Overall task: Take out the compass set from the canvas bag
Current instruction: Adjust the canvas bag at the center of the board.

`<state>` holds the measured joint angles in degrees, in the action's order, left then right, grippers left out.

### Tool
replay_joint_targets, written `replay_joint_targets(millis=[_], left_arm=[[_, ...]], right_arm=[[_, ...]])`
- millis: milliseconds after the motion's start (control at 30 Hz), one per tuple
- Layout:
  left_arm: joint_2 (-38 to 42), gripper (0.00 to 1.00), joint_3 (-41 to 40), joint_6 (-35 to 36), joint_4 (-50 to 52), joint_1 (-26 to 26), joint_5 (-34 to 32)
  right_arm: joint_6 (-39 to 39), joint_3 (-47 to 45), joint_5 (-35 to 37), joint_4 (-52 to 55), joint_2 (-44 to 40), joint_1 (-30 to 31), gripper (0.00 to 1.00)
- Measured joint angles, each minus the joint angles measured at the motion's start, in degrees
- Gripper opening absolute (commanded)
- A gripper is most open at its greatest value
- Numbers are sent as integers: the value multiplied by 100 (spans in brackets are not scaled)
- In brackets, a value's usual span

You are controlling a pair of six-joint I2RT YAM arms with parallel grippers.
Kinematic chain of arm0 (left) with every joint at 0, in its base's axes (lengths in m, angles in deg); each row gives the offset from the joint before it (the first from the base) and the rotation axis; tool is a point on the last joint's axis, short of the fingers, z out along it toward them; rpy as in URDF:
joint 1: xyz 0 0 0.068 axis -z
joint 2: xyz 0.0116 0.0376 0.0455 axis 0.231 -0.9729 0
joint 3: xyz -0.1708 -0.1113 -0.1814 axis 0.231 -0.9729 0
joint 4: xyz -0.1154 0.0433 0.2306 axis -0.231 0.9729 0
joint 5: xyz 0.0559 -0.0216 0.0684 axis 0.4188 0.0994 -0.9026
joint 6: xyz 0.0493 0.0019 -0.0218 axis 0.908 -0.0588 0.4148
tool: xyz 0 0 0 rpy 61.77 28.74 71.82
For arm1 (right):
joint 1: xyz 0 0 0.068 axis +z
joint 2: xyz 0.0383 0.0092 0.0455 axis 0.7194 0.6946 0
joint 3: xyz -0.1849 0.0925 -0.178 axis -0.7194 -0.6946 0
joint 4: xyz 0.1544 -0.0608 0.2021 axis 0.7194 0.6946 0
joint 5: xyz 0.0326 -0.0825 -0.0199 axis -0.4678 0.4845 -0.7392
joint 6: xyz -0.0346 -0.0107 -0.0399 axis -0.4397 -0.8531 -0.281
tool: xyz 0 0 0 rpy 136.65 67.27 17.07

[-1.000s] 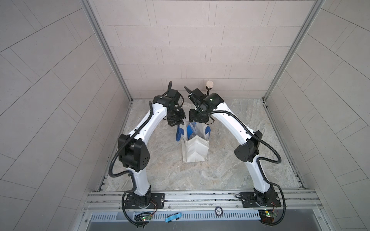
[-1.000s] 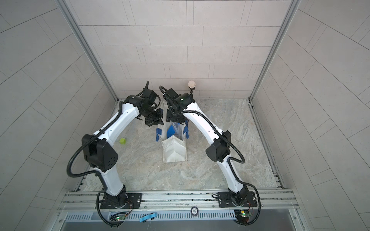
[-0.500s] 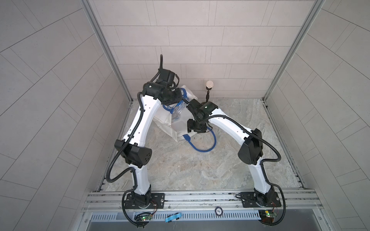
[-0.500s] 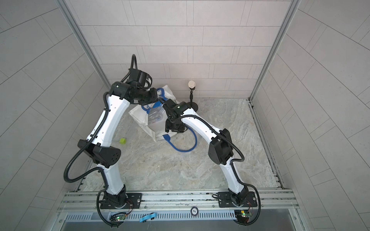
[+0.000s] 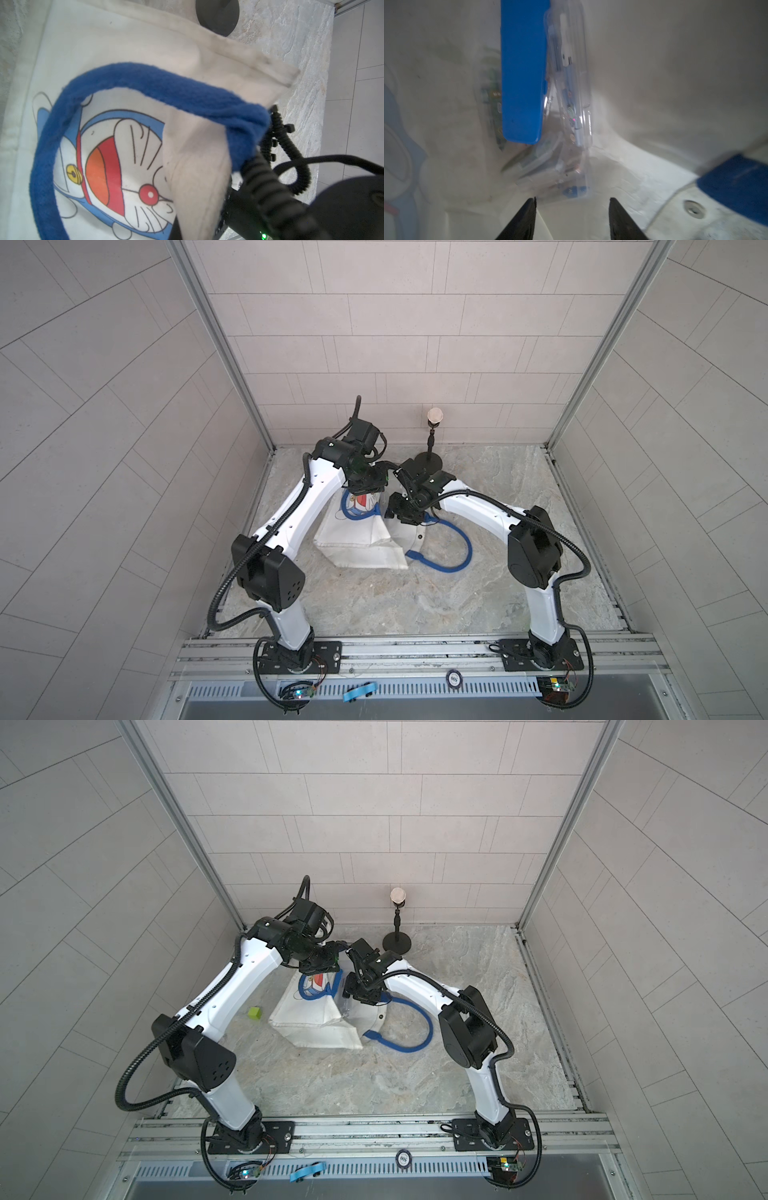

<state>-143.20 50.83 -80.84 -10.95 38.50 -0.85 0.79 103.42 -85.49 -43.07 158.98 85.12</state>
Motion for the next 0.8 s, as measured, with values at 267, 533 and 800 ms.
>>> replay_joint_targets(millis=[267,533,800], left_arm=[[-7,0,109,-72,184,168,-35],[173,0,-232,-81,70,166,-203],[278,0,-413,-92,-35,160,-275]], right_arm=[[234,-833,184,-535,-713,-348,63],[-87,-409,247,-697,-219,-313,65],[-13,-490,146,-1744,407,-166,64]])
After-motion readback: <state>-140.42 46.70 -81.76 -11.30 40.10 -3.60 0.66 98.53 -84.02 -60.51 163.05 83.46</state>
